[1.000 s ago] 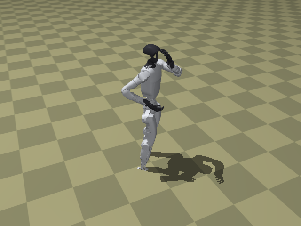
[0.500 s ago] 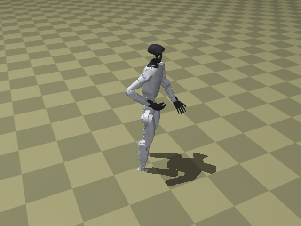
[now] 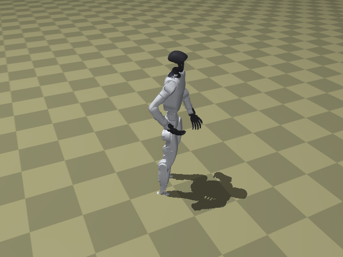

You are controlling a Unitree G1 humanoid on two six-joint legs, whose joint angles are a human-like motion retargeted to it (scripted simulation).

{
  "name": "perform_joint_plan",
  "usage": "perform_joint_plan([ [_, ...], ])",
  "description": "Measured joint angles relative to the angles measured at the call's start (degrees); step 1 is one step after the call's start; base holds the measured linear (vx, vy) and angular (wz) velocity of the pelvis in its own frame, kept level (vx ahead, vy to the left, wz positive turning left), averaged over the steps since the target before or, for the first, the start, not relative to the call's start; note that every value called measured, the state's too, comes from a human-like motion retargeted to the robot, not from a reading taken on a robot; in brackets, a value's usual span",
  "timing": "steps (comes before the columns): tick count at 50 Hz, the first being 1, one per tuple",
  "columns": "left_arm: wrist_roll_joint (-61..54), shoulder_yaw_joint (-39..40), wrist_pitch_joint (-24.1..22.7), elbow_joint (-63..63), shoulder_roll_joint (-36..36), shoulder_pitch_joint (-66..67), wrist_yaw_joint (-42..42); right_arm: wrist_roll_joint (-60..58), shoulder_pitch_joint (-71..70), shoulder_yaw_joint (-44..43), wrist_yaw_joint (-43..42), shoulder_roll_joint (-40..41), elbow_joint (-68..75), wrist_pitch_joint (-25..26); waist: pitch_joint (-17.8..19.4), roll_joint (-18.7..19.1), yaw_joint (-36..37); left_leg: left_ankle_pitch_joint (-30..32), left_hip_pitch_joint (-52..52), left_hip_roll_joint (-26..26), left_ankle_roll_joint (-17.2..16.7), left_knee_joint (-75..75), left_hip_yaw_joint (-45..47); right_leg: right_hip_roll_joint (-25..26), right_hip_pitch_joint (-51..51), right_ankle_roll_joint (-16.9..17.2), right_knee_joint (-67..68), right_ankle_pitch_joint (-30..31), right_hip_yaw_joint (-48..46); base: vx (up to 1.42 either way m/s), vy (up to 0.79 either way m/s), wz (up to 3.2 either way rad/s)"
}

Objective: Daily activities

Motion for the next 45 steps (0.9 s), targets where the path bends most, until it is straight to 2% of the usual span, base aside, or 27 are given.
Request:
perform_joint_plan([
  [2, 0.7, -1.5, -0.5, 0.3, -0.5, 3.4, -0.7, -3.6, -3.9, 0.6, -1.0, 4.4, 8.1, -1.0, -0.5, -0.2, 0.4, 2.6, 0.8, 0.0, 0.4, -2.1, 0.5, -0.2, 0.9, -0.3, -2.4, 2.9, -0.4, -0.09, 0.01, 0.07],
  [8, 3.7, -5.7, 0.4, 1.5, 1.3, 4.8, -4.4, -10.7, -20.0, -0.6, -3.9, 11.5, 30.7, -3.8, -1.5, 0.1, 1.1, 3.0, -0.5, -0.1, 0.9, -2.1, 0.0, -0.3, 0.1, -0.4, -2.4, 3.3, -1.3, -0.01, 0.00, 0.02],
  [15, 8.4, -9.4, 0.3, 0.5, 2.5, 4.5, -6.9, -17.3, -30.9, -1.0, -5.0, 15.7, 45.5, -4.6, -3.7, 0.0, 2.3, 3.8, -3.4, -0.3, 1.0, -2.1, -0.7, -0.5, -2.3, -0.8, -2.4, 3.6, -2.4, -0.02, 0.00, 0.17],
  [28, 12.5, -9.4, 0.4, -1.0, 3.6, 1.9, -7.7, -28.6, -34.6, 1.6, -1.1, 18.9, 57.5, -1.5, -7.0, -0.9, 5.2, 5.4, -8.8, 0.0, 0.4, -2.1, -3.0, -0.3, -6.4, -2.5, -2.4, 3.9, -5.1, -0.01, -0.03, 0.22],
  [45, 12.7, -9.1, 1.5, 0.5, 3.9, -1.4, -10.8, -31.0, -36.3, 6.3, 4.7, 20.7, 61.8, -0.1, -9.9, -2.5, 5.7, 6.9, -14.9, 0.5, -1.1, -2.1, -5.4, 0.2, -11.1, -4.0, -2.4, 4.5, -7.3, -0.01, -0.01, 0.19],
])
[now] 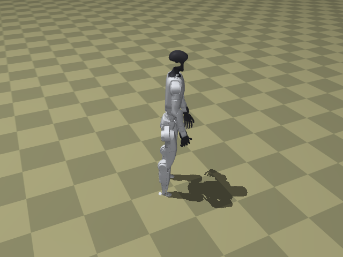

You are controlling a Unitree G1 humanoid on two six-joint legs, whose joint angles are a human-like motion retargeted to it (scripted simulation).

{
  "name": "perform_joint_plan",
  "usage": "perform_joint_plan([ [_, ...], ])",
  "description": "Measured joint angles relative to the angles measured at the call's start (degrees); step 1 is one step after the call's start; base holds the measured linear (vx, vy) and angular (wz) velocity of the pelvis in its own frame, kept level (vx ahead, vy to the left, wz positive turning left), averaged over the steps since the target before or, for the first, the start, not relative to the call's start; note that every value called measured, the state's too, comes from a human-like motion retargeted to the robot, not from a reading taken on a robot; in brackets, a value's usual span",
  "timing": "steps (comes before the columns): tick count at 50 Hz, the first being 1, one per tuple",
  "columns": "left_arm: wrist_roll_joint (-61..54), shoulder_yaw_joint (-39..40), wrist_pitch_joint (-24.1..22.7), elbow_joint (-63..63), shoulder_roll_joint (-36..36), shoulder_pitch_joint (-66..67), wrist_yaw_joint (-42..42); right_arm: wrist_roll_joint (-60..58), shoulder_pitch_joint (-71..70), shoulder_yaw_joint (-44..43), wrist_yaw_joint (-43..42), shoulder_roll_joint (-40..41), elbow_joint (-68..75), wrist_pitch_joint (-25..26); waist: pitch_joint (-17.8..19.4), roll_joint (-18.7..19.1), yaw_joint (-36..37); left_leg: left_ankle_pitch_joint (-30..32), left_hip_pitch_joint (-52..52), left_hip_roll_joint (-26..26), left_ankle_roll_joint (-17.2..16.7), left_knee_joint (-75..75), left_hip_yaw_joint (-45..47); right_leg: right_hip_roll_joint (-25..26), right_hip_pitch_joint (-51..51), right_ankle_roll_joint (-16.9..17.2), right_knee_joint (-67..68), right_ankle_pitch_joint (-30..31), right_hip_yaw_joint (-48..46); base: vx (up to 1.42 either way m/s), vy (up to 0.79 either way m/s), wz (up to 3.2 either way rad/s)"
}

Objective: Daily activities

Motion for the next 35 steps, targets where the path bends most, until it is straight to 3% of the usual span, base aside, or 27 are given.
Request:
perform_joint_plan([
  [6, -0.9, 0.1, -0.2, -0.5, 0.2, -0.2, -0.5, 1.1, -1.8, 0.7, 0.1, 0.3, -0.9, -0.4, -0.4, -0.2, -0.3, 0.2, -1.1, 0.0, -0.5, 0.0, -1.0, 0.0, -0.5, -0.5, 0.0, -0.1, -1.2, 0.01, 0.01, 0.24],
  [12, -2.5, 2.1, -0.8, -4.5, 5.1, 0.7, -1.3, 2.7, -5.1, -1.5, 0.5, -1.5, -3.8, -0.6, 3.9, -0.1, 0.9, -2.7, 2.7, 0.1, -0.9, 1.5, -1.4, 0.3, 3.6, -0.6, 1.9, -3.2, -1.8, 0.04, 0.00, 0.23],
  [21, -2.3, 6.3, -3.2, -30.5, 15.1, 6.9, -4.2, 0.9, -4.6, -7.5, -0.1, -4.9, -8.7, -1.3, 7.9, 0.3, 5.5, -4.9, 7.0, -0.1, -0.5, 2.2, -2.8, 0.3, 9.0, -0.8, 2.6, -5.6, -4.4, 0.05, 0.00, 0.27],
  [28, 0.4, 10.1, -4.0, -53.4, 23.1, 15.8, -7.9, -1.0, -1.5, -11.4, -1.4, -6.1, -10.6, -2.3, 8.8, 0.5, 10.1, -5.7, 9.3, -0.7, 0.4, 2.3, -4.4, -0.1, 12.1, -0.9, 3.0, -6.5, -6.2, 0.03, 0.01, 0.28],
  [35, 3.0, 12.5, -4.2, -67.6, 28.5, 23.8, -11.2, 0.9, 1.3, -13.9, -2.9, -6.1, -12.9, -3.9, 9.2, 0.7, 12.8, -6.3, 11.1, -1.2, 1.0, 2.3, -6.4, -0.6, 13.7, -1.1, 5.0, -8.2, -7.7, 0.03, 0.01, 0.27],
])
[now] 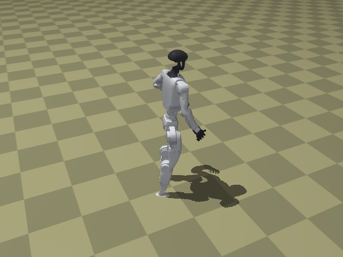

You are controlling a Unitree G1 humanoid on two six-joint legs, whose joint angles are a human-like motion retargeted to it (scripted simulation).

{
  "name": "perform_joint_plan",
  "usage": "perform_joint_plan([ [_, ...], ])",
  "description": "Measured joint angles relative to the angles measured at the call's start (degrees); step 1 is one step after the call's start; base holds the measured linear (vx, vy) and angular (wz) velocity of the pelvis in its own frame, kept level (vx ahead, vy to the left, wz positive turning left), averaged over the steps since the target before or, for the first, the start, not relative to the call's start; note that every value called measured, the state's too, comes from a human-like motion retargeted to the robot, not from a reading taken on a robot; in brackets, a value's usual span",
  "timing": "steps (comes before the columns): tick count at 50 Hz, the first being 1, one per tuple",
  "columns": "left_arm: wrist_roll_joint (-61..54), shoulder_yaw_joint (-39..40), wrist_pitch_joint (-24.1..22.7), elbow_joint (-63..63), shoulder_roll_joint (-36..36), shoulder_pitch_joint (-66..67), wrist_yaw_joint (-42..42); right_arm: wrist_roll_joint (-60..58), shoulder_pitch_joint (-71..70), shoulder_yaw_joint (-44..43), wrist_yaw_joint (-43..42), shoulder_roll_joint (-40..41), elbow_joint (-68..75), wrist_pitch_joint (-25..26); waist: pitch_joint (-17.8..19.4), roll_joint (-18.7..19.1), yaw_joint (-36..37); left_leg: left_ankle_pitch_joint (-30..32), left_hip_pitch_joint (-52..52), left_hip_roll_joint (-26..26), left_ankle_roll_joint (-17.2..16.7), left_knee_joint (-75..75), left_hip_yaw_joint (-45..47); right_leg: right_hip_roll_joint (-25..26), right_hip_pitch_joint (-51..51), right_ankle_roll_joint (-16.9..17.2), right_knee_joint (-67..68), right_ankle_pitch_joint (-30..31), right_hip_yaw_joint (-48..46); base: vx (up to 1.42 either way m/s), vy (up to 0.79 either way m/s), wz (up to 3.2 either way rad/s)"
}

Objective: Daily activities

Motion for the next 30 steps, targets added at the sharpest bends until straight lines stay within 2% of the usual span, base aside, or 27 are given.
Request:
perform_joint_plan([
  [13, -3.0, 1.0, 0.4, -10.2, 4.6, 4.1, -2.6, 11.1, 5.9, -1.5, 0.6, 1.4, -6.1, -0.6, 0.1, -0.1, 1.8, -1.0, 1.7, -0.3, 0.5, 0.0, -3.0, -0.5, 1.2, -0.8, 4.0, -2.6, -2.1, 0.03, 0.01, 0.25],
  [23, -9.0, -0.3, 0.4, -14.0, 5.9, 2.9, -3.4, 20.5, 10.3, 0.2, 5.3, 1.5, -13.1, 1.1, 0.3, -0.8, 2.4, -1.5, 2.1, -0.5, 0.3, 0.0, -3.9, -0.9, 1.1, -1.4, 6.9, -4.2, -2.8, 0.01, 0.00, 0.13],
  [30, -12.6, -3.0, 0.6, -18.3, 5.6, 1.1, -2.7, 26.1, 13.4, 2.7, 8.9, -1.1, -23.4, 2.8, 0.8, -1.4, 1.4, -1.5, 2.2, -0.3, -0.3, 0.0, -4.1, -1.1, 0.0, -2.3, 10.0, -5.5, -2.7, 0.00, 0.00, 0.00],
])
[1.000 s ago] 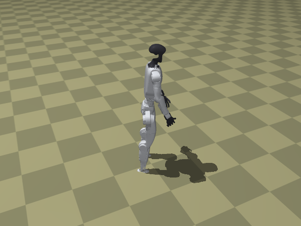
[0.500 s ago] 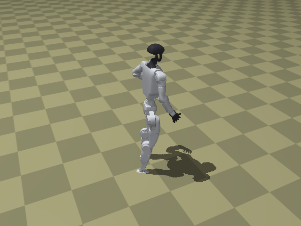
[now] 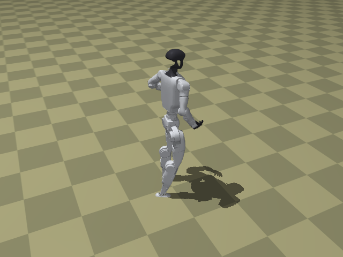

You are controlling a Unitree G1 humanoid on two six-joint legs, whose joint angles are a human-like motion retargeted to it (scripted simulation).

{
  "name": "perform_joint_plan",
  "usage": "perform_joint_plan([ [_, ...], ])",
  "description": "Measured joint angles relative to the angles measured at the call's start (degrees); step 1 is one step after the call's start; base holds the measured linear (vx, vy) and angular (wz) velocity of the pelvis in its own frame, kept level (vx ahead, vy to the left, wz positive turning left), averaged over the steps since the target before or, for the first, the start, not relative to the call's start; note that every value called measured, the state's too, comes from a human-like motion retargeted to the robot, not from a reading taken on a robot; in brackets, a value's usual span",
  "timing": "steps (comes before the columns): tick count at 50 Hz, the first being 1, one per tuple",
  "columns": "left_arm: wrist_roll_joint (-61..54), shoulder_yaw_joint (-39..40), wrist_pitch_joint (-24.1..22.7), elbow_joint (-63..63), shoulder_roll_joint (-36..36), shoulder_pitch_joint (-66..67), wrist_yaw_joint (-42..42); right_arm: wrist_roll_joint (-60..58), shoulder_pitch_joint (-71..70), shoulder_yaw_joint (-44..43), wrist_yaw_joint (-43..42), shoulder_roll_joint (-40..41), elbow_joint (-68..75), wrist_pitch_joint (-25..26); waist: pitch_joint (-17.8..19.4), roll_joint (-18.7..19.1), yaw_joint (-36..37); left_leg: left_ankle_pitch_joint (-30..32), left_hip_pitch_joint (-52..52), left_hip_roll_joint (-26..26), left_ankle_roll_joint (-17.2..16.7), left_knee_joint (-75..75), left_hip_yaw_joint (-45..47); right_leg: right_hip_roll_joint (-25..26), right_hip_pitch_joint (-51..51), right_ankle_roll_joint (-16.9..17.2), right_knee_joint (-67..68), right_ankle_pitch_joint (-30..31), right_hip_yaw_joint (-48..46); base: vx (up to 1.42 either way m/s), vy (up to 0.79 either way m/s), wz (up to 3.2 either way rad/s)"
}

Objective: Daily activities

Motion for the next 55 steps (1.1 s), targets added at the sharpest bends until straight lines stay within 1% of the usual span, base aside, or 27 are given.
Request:
perform_joint_plan([
  [12, 0.0, -8.9, 1.1, -3.7, -3.3, -5.4, 2.0, 1.2, 0.8, 7.3, 5.6, -11.4, -20.2, 4.0, 0.8, -0.7, -4.3, 0.4, -0.5, 0.4, -1.1, 0.0, 1.1, -0.6, -3.6, -1.7, 7.0, -2.2, 0.8, -0.03, 0.00, 0.02],
  [24, 1.1, -16.7, 1.4, -1.7, -6.2, -10.1, 2.8, 1.8, -3.1, 14.5, 7.6, -19.1, -30.4, 5.4, 0.3, 0.2, -8.0, 0.9, -2.3, 0.9, -1.9, 0.0, 2.0, -0.2, -6.3, -3.1, 8.9, -2.2, 1.3, 0.00, 0.00, 0.00],
  [37, 3.6, -22.6, -1.2, -0.5, -6.3, -15.4, 6.9, 2.0, -5.8, 18.4, 3.3, -22.7, -34.1, 2.4, -1.1, 1.7, -8.7, 1.6, -4.7, 1.6, -2.4, 0.0, 2.0, 0.8, -7.4, -3.5, 6.8, -0.3, 0.2, 0.00, 0.00, 0.00],
  [48, 6.6, -25.0, -3.2, 0.2, -6.1, -18.4, 10.0, -0.7, -7.3, 20.7, -1.0, -24.3, -35.7, -0.8, -2.2, 2.5, -8.4, 2.1, -5.9, 1.9, -3.0, 0.0, 2.0, 1.2, -7.6, -3.5, 5.4, 0.7, -1.1, 0.00, 0.00, 0.00],
  [55, 7.8, -26.3, -3.7, 0.3, -6.0, -19.7, 10.8, -2.4, -8.1, 22.3, -2.3, -25.1, -36.4, -1.9, -3.2, 2.8, -8.3, 2.3, -6.5, 2.1, -3.2, 0.0, 2.1, 1.5, -7.6, -3.5, 4.5, 1.3, -1.8, 0.00, 0.00, 0.00],
])
